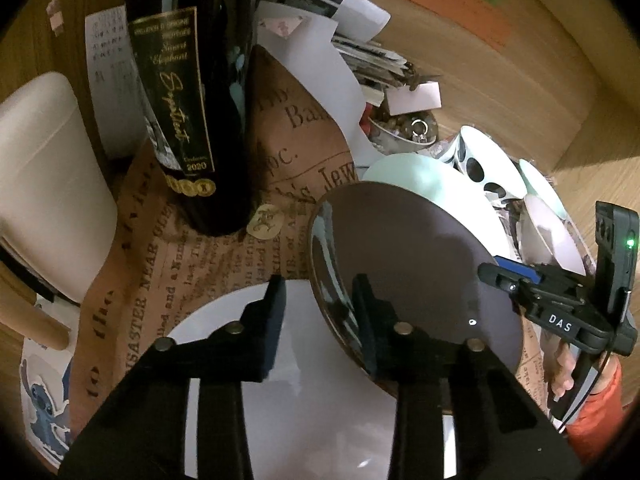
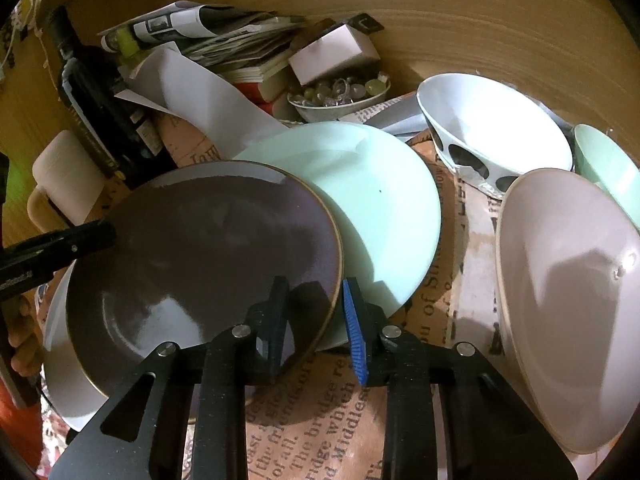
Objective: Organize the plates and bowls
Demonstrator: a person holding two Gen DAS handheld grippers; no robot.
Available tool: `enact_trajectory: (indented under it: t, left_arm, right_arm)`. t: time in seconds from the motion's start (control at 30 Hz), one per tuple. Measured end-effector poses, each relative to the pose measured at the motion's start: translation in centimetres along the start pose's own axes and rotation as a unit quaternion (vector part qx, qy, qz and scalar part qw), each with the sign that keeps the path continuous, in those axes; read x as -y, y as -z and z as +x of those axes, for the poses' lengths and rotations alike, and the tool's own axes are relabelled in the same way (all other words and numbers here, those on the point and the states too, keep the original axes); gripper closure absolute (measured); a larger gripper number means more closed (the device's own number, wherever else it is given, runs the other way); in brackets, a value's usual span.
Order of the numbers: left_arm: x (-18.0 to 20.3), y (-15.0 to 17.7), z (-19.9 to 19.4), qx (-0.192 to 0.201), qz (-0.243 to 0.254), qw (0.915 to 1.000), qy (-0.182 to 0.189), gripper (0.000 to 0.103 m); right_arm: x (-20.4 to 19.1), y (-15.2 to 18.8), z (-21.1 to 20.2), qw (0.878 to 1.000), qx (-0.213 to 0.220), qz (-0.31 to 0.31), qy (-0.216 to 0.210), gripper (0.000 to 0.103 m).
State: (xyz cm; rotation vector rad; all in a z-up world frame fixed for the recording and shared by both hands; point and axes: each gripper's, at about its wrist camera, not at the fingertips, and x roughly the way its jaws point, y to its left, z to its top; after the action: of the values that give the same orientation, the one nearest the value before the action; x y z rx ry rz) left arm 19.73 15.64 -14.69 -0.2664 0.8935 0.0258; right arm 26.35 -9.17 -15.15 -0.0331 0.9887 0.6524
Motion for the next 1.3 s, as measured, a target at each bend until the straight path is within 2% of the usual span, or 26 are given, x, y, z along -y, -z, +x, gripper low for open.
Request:
enact_trajectory:
  t: [0.1, 0.27, 0.47, 0.53, 0.77, 1.3]
  left_arm:
    - [0.3, 0.1, 0.0, -0.002, 0.002, 1.0000, 0.002, 0.077]
    - [0.9, 0.4, -0.3, 0.004, 0.012, 0.9999, -0.009, 0.079]
    - [0.5, 0.4, -0.2, 0.001, 0.009, 1.0000, -0.004, 0.079]
    - [0.7, 0.5, -0.2, 0.000, 0.013, 0.9999, -0.003, 0.084]
    - [0.7, 0.5, -0.1, 0.001, 0.008, 0.9999, -0.010, 0.084]
    - [2.2, 2.1, -1.8, 0.033, 0.017, 0.9984, -0.042, 0.084]
  right_arm:
    - [0.2, -0.1, 0.0, 1.000, -0.003, 0.005, -0.006, 0.078]
    - [0.3, -0.3, 0.2, 1.000, -0.006, 0.009, -0.010, 0.078]
    - [0.3, -0.4, 0.5, 1.000, -0.007, 0.008, -0.015, 0.078]
    - [0.2, -0.4, 0.5, 1.000, -0.004, 0.008, -0.013, 0.078]
    - [0.5, -0.1, -0.4, 0.999, 0.011, 0.020, -0.024, 0.084]
    - [-0.1, 1.2, -2.7, 0.999, 0.033, 0.025, -0.023, 0.084]
